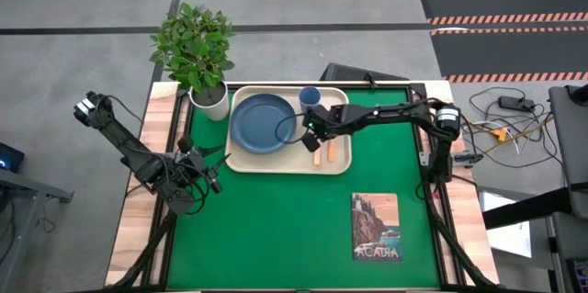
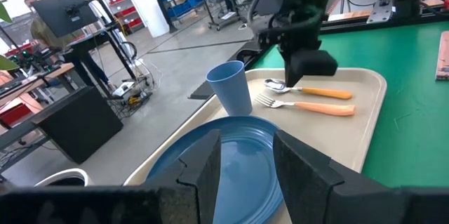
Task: Pick and place plate/cup/fork/spoon on tray
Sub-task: Return to Home Position
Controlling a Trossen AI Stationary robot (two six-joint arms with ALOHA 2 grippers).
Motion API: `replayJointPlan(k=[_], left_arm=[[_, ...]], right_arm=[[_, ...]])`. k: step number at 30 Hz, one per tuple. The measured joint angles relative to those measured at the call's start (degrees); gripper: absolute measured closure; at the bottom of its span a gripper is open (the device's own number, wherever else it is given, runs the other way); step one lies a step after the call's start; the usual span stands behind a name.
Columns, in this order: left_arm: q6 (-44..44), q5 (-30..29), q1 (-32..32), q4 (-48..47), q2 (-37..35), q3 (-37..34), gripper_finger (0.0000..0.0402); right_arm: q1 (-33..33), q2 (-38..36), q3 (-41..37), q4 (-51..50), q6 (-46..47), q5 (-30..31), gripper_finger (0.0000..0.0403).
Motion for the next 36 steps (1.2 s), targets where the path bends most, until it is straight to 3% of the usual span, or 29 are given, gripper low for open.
replayJointPlan(k=[7, 12, 16, 18, 21, 25, 29, 32, 36], left_arm=[[0.38, 0.00, 0.02, -0.01, 0.00, 0.00, 0.0288], [0.37, 0.00, 0.02, -0.03, 0.00, 0.00, 0.0288], [-0.43, 1.05, 0.02, 0.02, 0.00, 0.02, 0.0288], [-1.37, 5.47, 0.02, 0.20, -0.03, 0.01, 0.0288], [-1.45, 17.65, 0.02, 2.55, -0.08, 0.00, 0.0293], [4.22, 29.59, 0.00, 13.10, 0.66, 0.02, 0.0328], [20.29, 34.26, 0.38, 28.39, 2.22, 0.02, 0.0387], [32.33, 40.65, 2.04, 36.04, 2.93, 0.02, 0.0396], [36.27, 49.48, 6.89, 38.33, 1.54, 0.02, 0.0401]], right_arm=[[-1.81, 0.17, -2.84, 2.46, -3.14, 2.58, 0.0394], [3.52, -1.16, -7.22, 9.60, -6.23, 5.92, 0.0394], [9.33, -4.35, -12.89, 20.12, -15.27, 6.72, 0.0394], [13.04, -7.05, -16.29, 27.05, -24.32, 4.17, 0.0394], [18.22, -10.90, -20.98, 32.45, -38.90, 2.79, 0.0394], [21.93, -17.76, -26.95, 34.30, -36.96, 6.77, 0.0394], [23.25, -25.92, -36.59, 45.61, -39.14, -1.14, 0.0394], [22.43, -32.97, -43.14, 53.83, -40.90, -3.47, 0.0394], [21.89, -41.89, -49.88, 59.75, -41.29, -4.14, 0.0394]])
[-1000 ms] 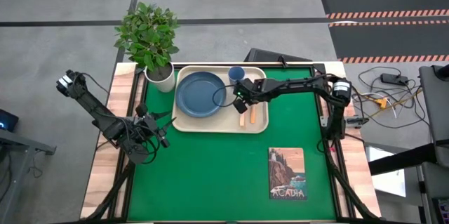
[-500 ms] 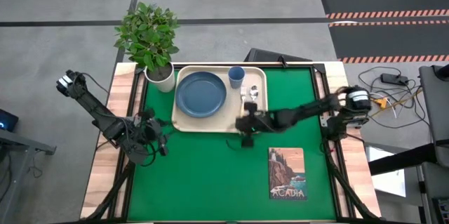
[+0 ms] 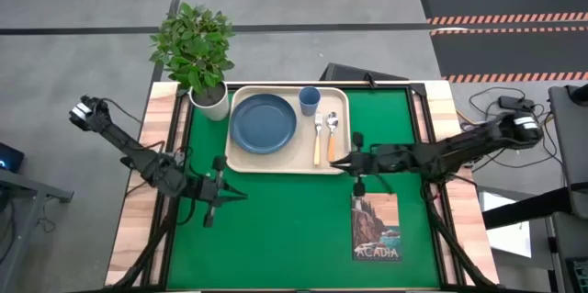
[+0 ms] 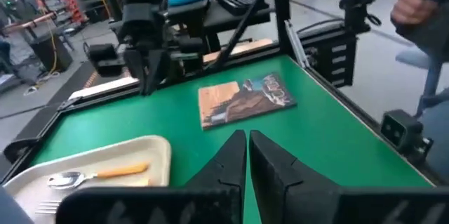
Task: Pick and place plate/cup/fork/spoon on tray
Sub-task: Return to Home Position
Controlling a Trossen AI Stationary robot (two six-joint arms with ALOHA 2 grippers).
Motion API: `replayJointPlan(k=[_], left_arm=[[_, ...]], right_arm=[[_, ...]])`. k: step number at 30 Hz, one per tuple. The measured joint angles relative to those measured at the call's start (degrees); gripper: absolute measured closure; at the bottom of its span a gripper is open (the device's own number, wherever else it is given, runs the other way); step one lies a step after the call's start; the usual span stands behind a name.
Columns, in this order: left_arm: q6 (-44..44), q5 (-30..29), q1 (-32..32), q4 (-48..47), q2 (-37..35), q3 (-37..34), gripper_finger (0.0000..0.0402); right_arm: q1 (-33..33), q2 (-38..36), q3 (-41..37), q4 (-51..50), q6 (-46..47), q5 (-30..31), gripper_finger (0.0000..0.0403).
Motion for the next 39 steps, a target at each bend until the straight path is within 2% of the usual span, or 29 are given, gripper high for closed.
replayJointPlan(k=[3, 7, 10, 19, 31, 36, 39], left_arm=[[0.13, 6.19, 4.74, -0.29, -1.47, -0.29, 0.0401], [-0.16, 16.89, 10.66, -6.26, -4.38, -0.68, 0.0401], [-0.29, 20.75, 13.74, -8.31, -7.79, -1.32, 0.0401], [-1.13, 21.84, 16.82, -10.03, -22.50, -8.08, 0.0402], [-1.86, 22.01, 16.82, -7.56, -41.73, -19.61, 0.0402], [-1.80, 22.08, 16.82, -5.78, -48.49, -24.58, 0.0402], [-1.80, 22.14, 16.82, -3.56, -48.53, -27.76, 0.0401]], right_arm=[[-0.12, -6.23, -3.09, 0.67, 0.83, -0.05, 0.0394], [-0.26, -12.93, -7.63, 2.19, 0.29, -2.97, 0.0394], [-1.01, -17.70, -10.92, 3.23, 0.19, -4.65, 0.0394], [-2.87, -32.22, -18.53, 4.02, -0.39, -5.75, 0.0394], [-2.89, -43.36, -24.45, 2.91, 0.77, -8.94, 0.0394], [-2.85, -46.98, -24.45, 2.74, -4.03, -13.13, 0.0394], [-2.85, -49.81, -24.45, 2.82, -7.15, -13.17, 0.0394]])
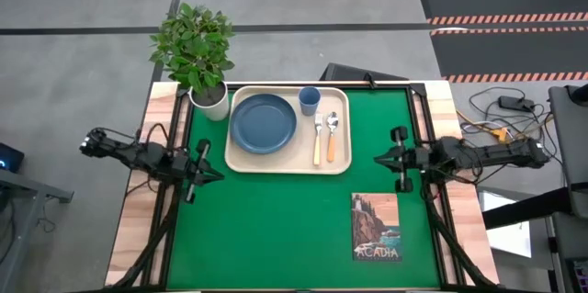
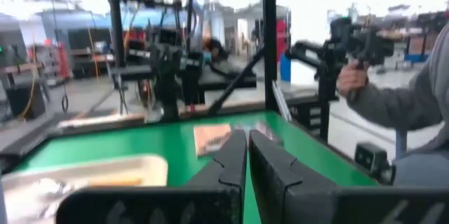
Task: Pick and place plate/cup/fork/spoon on tray
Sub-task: Return to Home Position
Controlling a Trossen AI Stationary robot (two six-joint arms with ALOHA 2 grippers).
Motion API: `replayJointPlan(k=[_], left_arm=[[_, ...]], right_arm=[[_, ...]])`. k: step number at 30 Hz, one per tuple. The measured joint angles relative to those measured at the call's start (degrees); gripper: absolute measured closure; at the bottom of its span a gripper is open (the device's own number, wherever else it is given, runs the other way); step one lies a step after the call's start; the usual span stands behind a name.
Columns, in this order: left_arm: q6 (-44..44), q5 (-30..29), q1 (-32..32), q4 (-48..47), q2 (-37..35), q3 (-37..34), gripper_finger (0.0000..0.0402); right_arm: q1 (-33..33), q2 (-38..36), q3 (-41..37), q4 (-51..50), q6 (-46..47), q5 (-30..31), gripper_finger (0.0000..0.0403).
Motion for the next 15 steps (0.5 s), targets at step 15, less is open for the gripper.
replayJointPlan(k=[15], left_arm=[[0.00, -4.04, 0.00, 5.65, 4.81, -2.86, 0.0401]], right_arm=[[0.00, -10.60, -0.07, -2.38, 1.52, -0.42, 0.0394]])
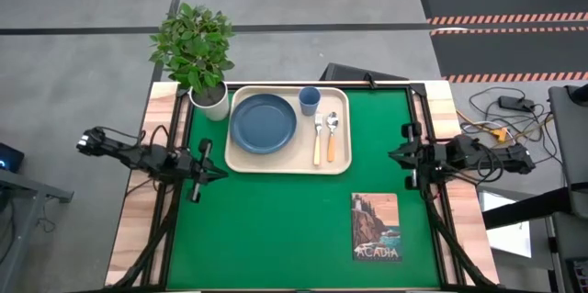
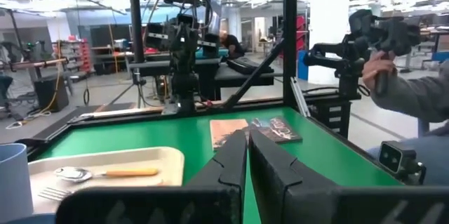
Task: Pick and place plate/cup/fork/spoon on tray
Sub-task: Return to Home Position
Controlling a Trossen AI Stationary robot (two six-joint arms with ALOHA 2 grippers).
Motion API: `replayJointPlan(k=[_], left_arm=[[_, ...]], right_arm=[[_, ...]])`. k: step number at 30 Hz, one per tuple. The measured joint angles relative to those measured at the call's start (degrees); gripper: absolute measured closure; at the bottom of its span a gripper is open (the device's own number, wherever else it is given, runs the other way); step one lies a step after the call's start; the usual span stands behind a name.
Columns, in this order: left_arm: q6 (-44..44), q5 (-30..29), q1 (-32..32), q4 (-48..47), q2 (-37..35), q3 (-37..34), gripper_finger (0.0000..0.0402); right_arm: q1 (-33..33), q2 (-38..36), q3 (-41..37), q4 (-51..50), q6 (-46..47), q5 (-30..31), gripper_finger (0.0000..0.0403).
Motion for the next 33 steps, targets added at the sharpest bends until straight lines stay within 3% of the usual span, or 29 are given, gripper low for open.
replayJointPlan(k=[5, 11, 18, 33], left_arm=[[0.01, -0.03, 0.00, 0.13, 1.38, -0.03, 0.0401], [0.00, -0.04, 0.00, -0.01, 3.05, -0.09, 0.0401], [0.02, -0.04, 0.00, 0.05, 5.07, -0.11, 0.0401], [0.02, -0.04, 0.00, 0.03, 8.77, -0.17, 0.0402]], right_arm=[[0.00, 0.68, 0.00, -3.95, 1.94, 0.58, 0.0394], [0.00, 1.92, -0.02, -9.83, -5.04, 0.61, 0.0394], [0.00, 3.20, -0.02, -14.84, -5.54, 0.61, 0.0394], [0.00, 3.47, -0.02, -17.44, -5.54, 0.56, 0.0394]])
